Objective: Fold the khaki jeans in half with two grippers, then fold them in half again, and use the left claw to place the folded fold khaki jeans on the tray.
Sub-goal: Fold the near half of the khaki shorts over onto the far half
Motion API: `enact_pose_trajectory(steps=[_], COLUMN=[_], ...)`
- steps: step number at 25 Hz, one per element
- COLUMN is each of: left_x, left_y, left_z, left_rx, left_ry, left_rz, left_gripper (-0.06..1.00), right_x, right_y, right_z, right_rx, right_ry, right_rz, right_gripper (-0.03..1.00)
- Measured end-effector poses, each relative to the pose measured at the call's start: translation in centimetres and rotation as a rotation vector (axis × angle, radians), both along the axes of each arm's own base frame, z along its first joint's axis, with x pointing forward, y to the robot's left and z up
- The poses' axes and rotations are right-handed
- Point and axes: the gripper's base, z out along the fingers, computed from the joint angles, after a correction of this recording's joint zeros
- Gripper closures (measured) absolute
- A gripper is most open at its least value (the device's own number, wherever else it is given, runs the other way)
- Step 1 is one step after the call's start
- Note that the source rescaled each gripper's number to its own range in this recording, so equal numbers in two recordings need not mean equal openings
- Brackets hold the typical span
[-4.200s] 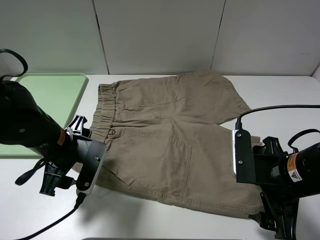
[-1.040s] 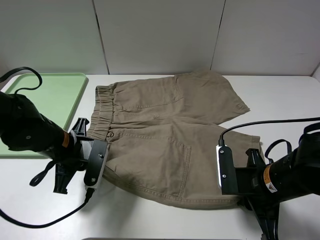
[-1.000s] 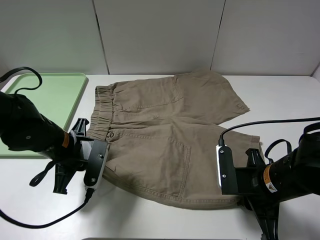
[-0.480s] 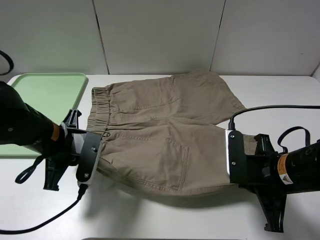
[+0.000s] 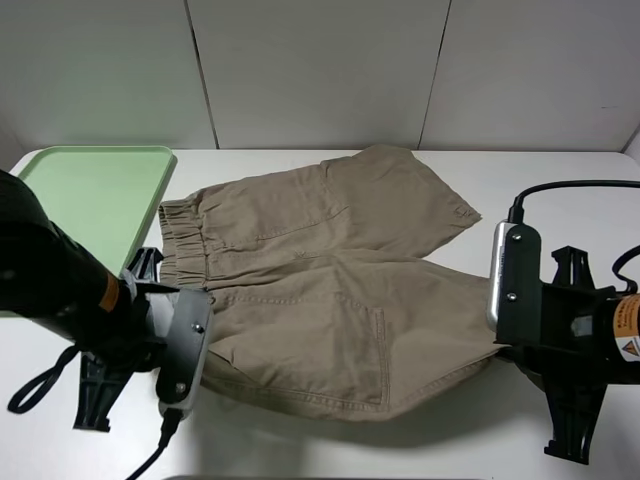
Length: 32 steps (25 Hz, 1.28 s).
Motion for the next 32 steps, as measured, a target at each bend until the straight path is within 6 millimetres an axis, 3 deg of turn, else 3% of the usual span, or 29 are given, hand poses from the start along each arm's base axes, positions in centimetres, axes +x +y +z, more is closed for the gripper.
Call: enact_pose_trajectory(steps=[6,11,16,20,25,28,29,32], left_x=[-2.7,-3.7,-4.4,-4.1,-2.9,-2.3,-1.4,-0.6], left_y=[-1.4,-1.1,0.0,0.3,0.4,0.9,1.8,2.9], left_z=[1.2,4.5,7.5,8.9,10.3,10.5,10.6,10.7], left_rx=[-0.013,-0.182,-0.337,-0.374,-0.413,-0.416,-0.411,-0.388], left_ry=[0.016,-0.053,-0.118,-0.164,-0.267,-0.312,-0.351,-0.386], left_rz=[0.039,0.18,0.252,0.333,0.46,0.532,0.631,0.711], left_gripper=[0.89,0.89,0.89,0.89,0.89,0.89,0.89,0.89], right_x=[-1.2,-1.9,-0.9,0.9,3.2,5.1,6.0,8.8], right_y=[0.9,0.9,1.0,2.3,4.4,5.5,5.8,5.5], right_z=[0.8,2.3,5.3,8.4,10.6,10.7,10.4,9.7], right_rx=[0.02,0.028,0.013,0.017,0.004,-0.031,-0.042,-0.046], right_ry=[-0.032,-0.081,-0.145,-0.237,-0.291,-0.295,-0.285,-0.258], right_rz=[0.097,0.136,0.085,0.088,0.105,0.101,0.085,-0.011], right_gripper=[0.97,0.97,0.97,0.97,0.97,0.97,0.97,0.97])
